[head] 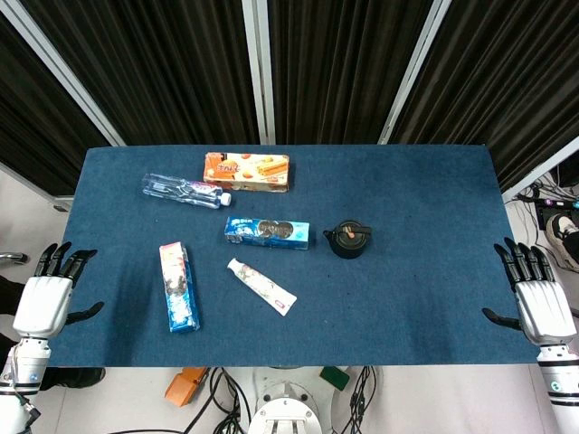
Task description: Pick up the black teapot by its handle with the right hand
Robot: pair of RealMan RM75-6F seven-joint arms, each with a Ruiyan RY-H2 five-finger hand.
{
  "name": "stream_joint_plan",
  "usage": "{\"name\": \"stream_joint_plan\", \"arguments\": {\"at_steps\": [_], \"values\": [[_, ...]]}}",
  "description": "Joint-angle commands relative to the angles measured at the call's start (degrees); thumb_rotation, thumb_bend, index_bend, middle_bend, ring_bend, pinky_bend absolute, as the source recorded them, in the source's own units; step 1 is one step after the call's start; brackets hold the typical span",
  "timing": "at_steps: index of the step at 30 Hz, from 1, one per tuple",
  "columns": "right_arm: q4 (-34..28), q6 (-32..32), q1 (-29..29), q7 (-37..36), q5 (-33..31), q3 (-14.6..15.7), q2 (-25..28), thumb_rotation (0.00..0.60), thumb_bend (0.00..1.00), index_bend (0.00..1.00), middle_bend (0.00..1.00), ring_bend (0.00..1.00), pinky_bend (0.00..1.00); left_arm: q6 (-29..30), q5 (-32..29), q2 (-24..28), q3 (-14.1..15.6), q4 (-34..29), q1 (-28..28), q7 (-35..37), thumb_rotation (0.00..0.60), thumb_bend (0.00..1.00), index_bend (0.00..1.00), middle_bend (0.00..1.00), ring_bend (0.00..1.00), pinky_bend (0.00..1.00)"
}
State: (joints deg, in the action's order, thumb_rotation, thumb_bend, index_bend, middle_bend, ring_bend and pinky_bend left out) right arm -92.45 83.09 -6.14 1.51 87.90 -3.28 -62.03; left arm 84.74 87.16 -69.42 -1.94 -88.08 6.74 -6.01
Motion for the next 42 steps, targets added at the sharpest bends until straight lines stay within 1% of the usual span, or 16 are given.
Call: {"name": "stream_joint_plan", "arguments": {"at_steps": [1,6,10,13,15,19,21,23,24,26,28,31,33,35,42], "values": [[-0.2,0.0,-0.1,0.1,0.0,0.0,0.1,0.6,0.0,0.0,0.04,0.0,0.0,0.0,0.0,0.0,0.0,0.1,0.0,0.1,0.6,0.12,0.16,0.19,0.07,0.03],[-1.2,-1.6,-1.3,-0.4,0.4,-0.1,0.2,0.6,0.0,0.0,0.04,0.0,0.0,0.2,0.3,-0.1,0.1,0.2,0.0,0.2,0.6,0.12,0.16,0.19,0.07,0.03],[-3.2,-5.3,-4.3,-1.1,0.6,-1.0,1.0,0.6,0.0,0.0,0.04,0.0,0.0,0.5,0.5,-0.3,0.2,0.3,-0.1,0.6,0.6,0.12,0.16,0.19,0.07,0.03],[-5.2,-10.5,-8.5,-1.0,-0.6,-3.0,1.6,0.6,0.0,0.0,0.04,0.0,0.0,0.5,0.7,-0.4,0.1,0.5,0.0,0.8,0.6,0.12,0.16,0.19,0.07,0.03],[-5.8,-15.2,-12.0,-0.8,-2.4,-4.6,1.4,0.6,0.0,0.0,0.04,0.0,0.0,0.8,0.9,-0.4,0.0,0.6,0.1,0.8,0.6,0.12,0.16,0.19,0.07,0.03],[-6.5,-25.4,-19.5,1.5,-7.5,-7.5,-0.2,0.6,0.0,0.0,0.04,0.0,0.0,0.8,1.0,-0.2,0.0,0.6,0.1,0.9,0.6,0.12,0.16,0.19,0.07,0.03],[-6.5,-28.8,-22.4,2.7,-10.2,-8.8,-1.5,0.6,0.0,0.0,0.04,0.0,0.0,0.7,1.0,-0.2,0.0,0.6,0.2,0.8,0.6,0.12,0.16,0.19,0.07,0.03],[-6.2,-32.2,-25.5,4.4,-14.0,-10.2,-3.1,0.6,0.0,0.0,0.07,0.01,0.0,0.5,1.0,-0.2,0.0,0.5,0.3,0.7,0.6,0.12,0.16,0.19,0.07,0.03],[-5.9,-33.4,-26.7,5.3,-15.9,-10.8,-3.8,0.6,0.0,0.01,0.09,0.03,0.0,0.4,1.0,-0.2,0.0,0.5,0.3,0.7,0.6,0.12,0.16,0.19,0.07,0.03],[-5.1,-35.8,-29.5,8.1,-20.1,-11.7,-5.5,0.6,0.0,0.06,0.15,0.09,0.0,0.3,0.8,-0.2,-0.1,0.6,0.4,0.7,0.6,0.12,0.16,0.19,0.07,0.03],[-4.2,-37.5,-32.1,10.5,-24.0,-12.2,-7.3,0.6,0.0,0.15,0.2,0.16,0.01,0.0,0.6,-0.3,-0.1,0.7,0.5,0.8,0.6,0.12,0.16,0.19,0.07,0.03],[-3.1,-39.0,-35.2,14.1,-29.0,-12.2,-9.2,0.6,0.0,0.25,0.27,0.24,0.05,-0.4,0.3,-0.5,-0.2,1.0,0.7,1.0,0.6,0.12,0.16,0.19,0.06,0.03],[-2.5,-39.1,-36.8,16.2,-31.8,-12.0,-10.3,0.6,0.0,0.31,0.31,0.28,0.05,-0.5,0.1,-0.6,-0.3,1.3,0.8,1.1,0.6,0.12,0.16,0.19,0.07,0.03],[-2.1,-39.1,-38.2,18.2,-34.5,-11.6,-11.2,0.6,0.0,0.37,0.34,0.31,0.05,-0.6,-0.1,-0.7,-0.3,1.5,0.8,1.3,0.6,0.12,0.16,0.19,0.07,0.03],[-0.9,-38.8,-41.7,21.5,-40.6,-10.1,-13.8,0.6,0.0,0.41,0.36,0.33,0.05,-0.9,-0.5,-1.0,-0.4,2.5,0.9,2.3,0.6,0.12,0.16,0.19,0.07,0.03]]}}
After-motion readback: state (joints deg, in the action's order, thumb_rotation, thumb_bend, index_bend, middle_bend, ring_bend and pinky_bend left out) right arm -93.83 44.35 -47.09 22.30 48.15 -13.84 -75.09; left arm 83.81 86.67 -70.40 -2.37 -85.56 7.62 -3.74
